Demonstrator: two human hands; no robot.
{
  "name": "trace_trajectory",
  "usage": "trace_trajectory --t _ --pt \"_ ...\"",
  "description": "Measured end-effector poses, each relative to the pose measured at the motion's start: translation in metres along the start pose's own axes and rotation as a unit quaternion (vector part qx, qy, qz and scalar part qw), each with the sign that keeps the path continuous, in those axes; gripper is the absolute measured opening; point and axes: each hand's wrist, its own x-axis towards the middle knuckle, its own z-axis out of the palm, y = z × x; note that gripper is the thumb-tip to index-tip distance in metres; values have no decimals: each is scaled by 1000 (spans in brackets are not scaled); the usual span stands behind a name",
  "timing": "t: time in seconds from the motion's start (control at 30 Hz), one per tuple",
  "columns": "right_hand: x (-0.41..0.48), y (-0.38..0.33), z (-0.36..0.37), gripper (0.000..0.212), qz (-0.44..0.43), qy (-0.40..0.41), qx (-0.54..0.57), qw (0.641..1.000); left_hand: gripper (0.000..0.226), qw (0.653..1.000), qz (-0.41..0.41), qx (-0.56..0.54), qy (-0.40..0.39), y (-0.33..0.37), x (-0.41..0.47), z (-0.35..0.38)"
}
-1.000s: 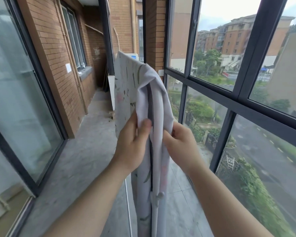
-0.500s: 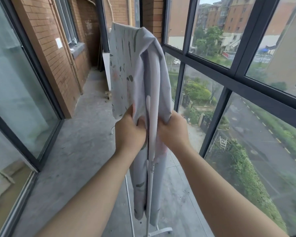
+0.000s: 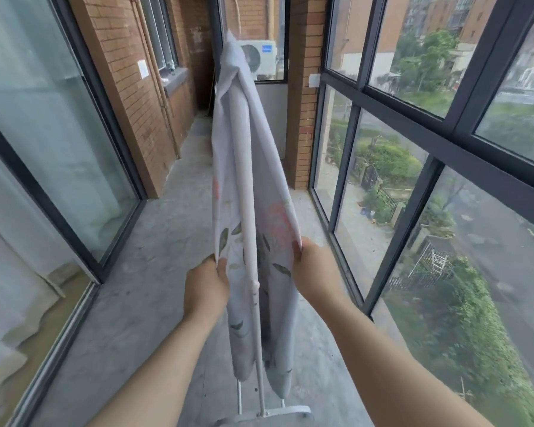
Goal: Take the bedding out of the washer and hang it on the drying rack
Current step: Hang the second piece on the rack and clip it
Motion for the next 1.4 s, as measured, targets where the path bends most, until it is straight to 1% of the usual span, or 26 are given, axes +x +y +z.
trace_trajectory --t 0.1,0.17,0.23,0.3,0.37,0.47,0.53,0.6,0.7,0.77,0.9,1.07,1.13,1.23,1.4 --pt "0 14 4 26 5 0 -4 1000 30 1000 -4 13 18 -9 -6 6" --pt "0 24 8 28 9 -3 -9 1000 30 999 -16 40 16 -17 -8 8" --pt "-3 35 17 27 9 -27 -25 999 30 997 -29 64 14 -28 -13 14" --pt "-7 45 25 24 8 -71 -36 997 31 995 -58 85 -1 -40 -24 22" --pt "-11 56 33 22 7 -137 -47 989 27 990 -88 100 -51 -54 -40 36" --pt "-14 70 34 21 -7 -243 -42 969 29 970 -130 136 -152 -59 -70 56" --pt "-15 80 23 33 -6 -277 -7 961 26 962 -139 127 -196 -48 -88 71" --pt "-16 89 6 38 17 -263 36 964 28 957 -139 106 -233 -29 -101 88" --pt "-10 104 -21 30 36 -196 71 977 28 957 -123 51 -256 7 -108 113" --pt "-1 122 -39 27 50 -156 90 982 30 965 -100 2 -244 40 -104 129" --pt "20 152 -76 27 80 -91 134 984 32 978 -43 -70 -190 112 -79 146" --pt "57 187 -110 24 130 -15 171 977 27 973 -39 -180 -141 166 -40 181" --pt "79 196 -114 24 135 -6 175 975 24 969 -41 -211 -125 184 -23 196" --pt "116 197 -116 25 129 -14 187 974 22 964 -48 -240 -105 202 8 214" --pt "201 194 -115 27 98 -23 198 975 16 963 -49 -250 -87 219 81 249"
